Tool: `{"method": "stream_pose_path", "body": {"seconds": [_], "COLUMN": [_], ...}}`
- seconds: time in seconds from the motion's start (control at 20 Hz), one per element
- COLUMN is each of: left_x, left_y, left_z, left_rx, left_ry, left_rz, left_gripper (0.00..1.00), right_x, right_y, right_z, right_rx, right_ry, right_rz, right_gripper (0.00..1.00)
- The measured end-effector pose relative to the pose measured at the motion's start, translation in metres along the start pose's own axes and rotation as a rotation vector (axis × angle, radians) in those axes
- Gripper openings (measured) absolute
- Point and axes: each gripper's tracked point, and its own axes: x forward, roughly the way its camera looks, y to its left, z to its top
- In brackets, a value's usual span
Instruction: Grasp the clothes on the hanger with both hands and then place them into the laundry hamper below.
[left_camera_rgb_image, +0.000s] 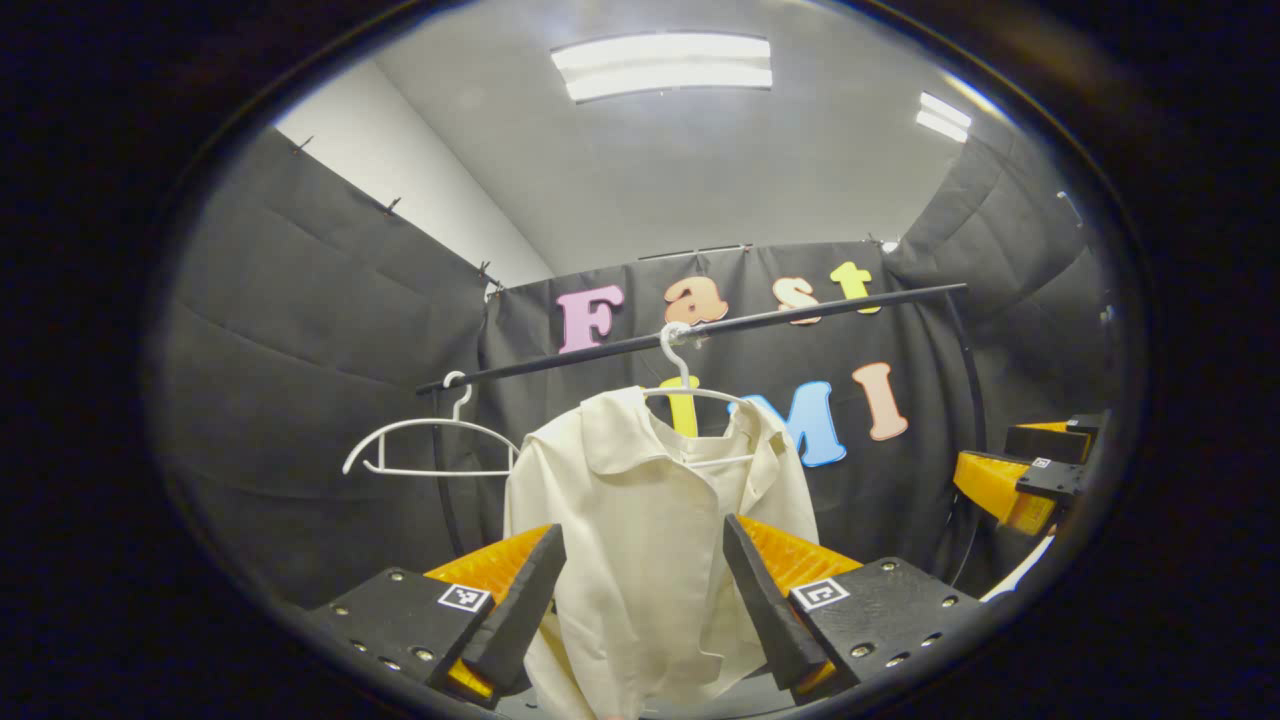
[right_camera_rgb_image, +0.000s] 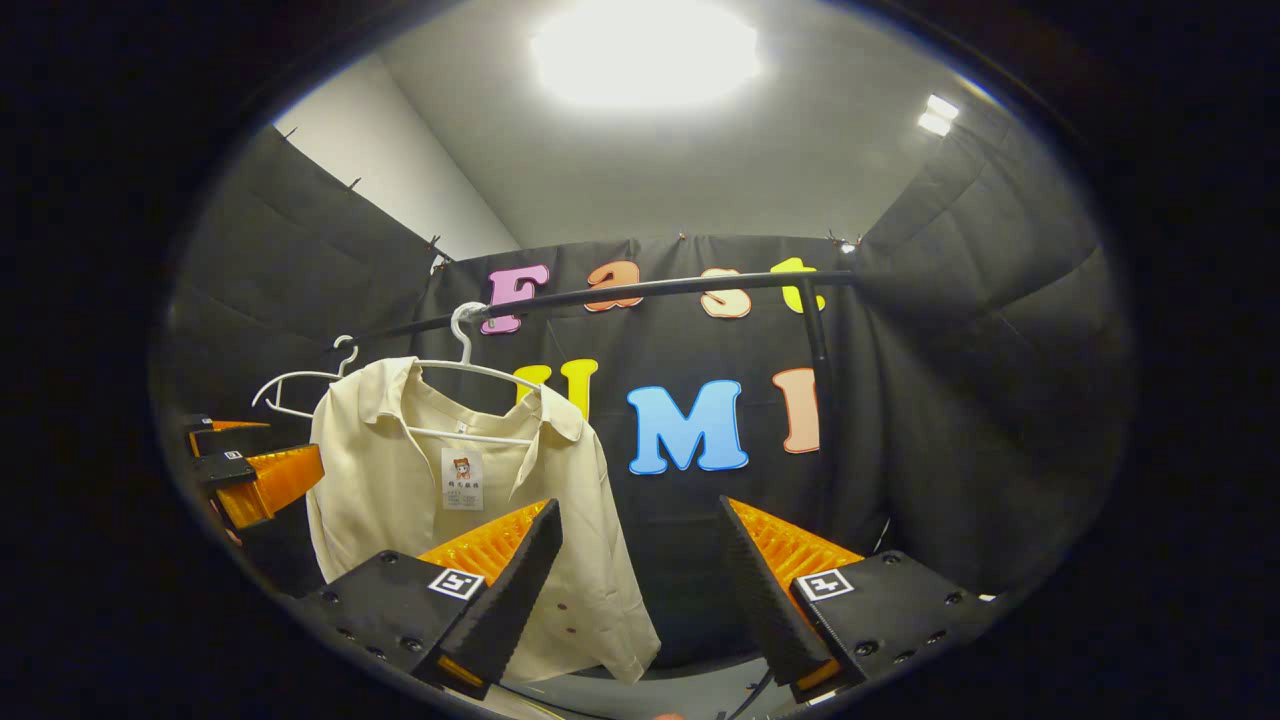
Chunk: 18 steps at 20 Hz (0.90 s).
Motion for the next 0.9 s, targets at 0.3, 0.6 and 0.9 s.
{"method": "stream_pose_path", "body": {"seconds": [0.3, 0.6, 0.9], "left_x": [0.038, 0.086, 0.116], "left_y": [-0.025, -0.025, -0.028], "left_z": [-0.002, -0.008, -0.026], "left_rx": [0.018, 0.052, 0.099], "left_ry": [-0.008, -0.023, -0.006], "left_rz": [0.042, 0.123, 0.179], "left_gripper": [0.94, 0.93, 0.94], "right_x": [0.051, 0.088, 0.121], "right_y": [0.008, 0.028, 0.049], "right_z": [-0.011, -0.019, -0.03], "right_rx": [0.037, 0.044, 0.054], "right_ry": [0.006, -0.011, -0.018], "right_rz": [0.086, 0.177, 0.25], "right_gripper": [0.98, 0.98, 0.98]}}
